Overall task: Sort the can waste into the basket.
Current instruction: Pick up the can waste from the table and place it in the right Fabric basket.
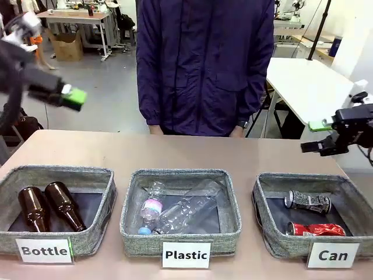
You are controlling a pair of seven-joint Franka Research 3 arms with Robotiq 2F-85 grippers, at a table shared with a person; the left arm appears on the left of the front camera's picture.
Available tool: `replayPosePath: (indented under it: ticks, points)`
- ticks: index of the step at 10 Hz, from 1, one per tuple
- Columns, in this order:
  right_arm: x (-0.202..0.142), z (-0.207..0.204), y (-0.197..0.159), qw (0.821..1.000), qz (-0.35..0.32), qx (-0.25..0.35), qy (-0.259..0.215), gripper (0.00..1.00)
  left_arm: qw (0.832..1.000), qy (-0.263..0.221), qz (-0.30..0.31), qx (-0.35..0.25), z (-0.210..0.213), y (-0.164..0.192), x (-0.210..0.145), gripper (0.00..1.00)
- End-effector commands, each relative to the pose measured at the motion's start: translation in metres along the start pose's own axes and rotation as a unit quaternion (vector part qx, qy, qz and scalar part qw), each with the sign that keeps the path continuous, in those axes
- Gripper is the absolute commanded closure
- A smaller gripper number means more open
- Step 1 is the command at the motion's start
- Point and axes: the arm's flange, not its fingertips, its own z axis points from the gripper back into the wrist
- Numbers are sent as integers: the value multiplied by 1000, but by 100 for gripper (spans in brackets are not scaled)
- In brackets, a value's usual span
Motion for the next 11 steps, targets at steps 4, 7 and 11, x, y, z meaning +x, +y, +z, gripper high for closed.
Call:
replayPosePath:
  ticks: [4,7,11]
  points:
    - [15,1,39,971,-235,-1,-34,0,978,-114,168,-51,39,47,-95,0]
    - [9,-1,19,981,-195,3,-3,0,984,-80,157,-25,49,60,-84,0]
    - [9,-1,19,981,-195,3,-3,0,984,-80,157,-25,49,60,-84,0]
